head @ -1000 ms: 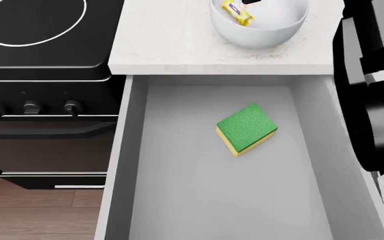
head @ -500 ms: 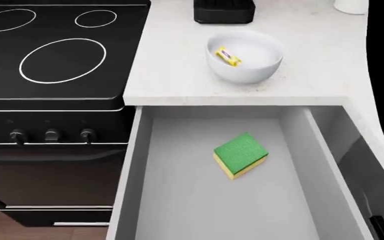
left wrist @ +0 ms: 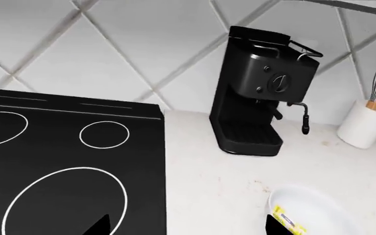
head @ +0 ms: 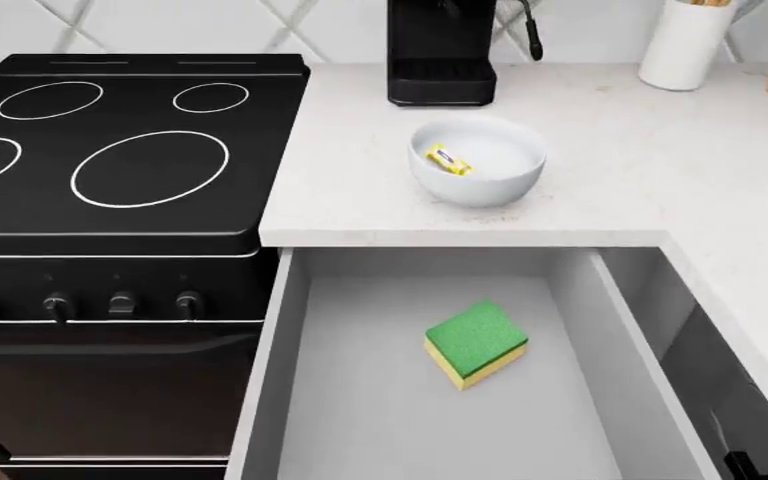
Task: Place the bar in the bowl and close the drawer.
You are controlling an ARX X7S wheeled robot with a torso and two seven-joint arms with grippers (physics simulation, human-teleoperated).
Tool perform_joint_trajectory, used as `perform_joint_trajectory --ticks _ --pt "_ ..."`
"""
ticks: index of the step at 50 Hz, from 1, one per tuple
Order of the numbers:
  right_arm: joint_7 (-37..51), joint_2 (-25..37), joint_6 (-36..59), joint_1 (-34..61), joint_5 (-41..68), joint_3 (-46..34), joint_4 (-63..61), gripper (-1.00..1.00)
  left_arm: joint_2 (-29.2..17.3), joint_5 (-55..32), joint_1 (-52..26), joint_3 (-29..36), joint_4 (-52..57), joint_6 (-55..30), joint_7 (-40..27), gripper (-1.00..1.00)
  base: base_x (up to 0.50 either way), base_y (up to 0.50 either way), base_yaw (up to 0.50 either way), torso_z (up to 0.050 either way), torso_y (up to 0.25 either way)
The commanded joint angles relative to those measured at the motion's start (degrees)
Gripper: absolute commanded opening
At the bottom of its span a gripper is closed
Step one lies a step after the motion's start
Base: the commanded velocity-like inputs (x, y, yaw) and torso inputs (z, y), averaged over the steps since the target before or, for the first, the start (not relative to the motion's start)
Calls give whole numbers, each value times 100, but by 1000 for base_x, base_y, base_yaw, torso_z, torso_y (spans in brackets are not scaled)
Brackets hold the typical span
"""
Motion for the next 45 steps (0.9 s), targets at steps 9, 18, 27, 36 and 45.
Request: perform_joint_trajectory --ticks 9,18,27,36,45 --pt "4262 1839 448 -765 6644 -689 -1987 100 -954 -3813 880 344 1218 65 -2342 100 0 0 0 -3 250" --pt "4630 1972 374 -720 7136 -905 -2068 100 -1029 -4079 884 406 1343 265 -2455 100 0 468 0 0 28" --pt "4954 2014 376 -530 7553 -1215 -2052 100 -1095 -4214 822 528 1374 349 -2507 100 0 500 0 0 0" --pt "5078 2090 278 -464 7823 -1394 -2144 100 -1158 -4318 842 602 1419 423 -2493 100 0 500 0 0 0" --pt "5046 2096 147 -554 7937 -1493 -2228 100 -1165 -4414 895 679 1461 520 -2495 100 0 500 0 0 0"
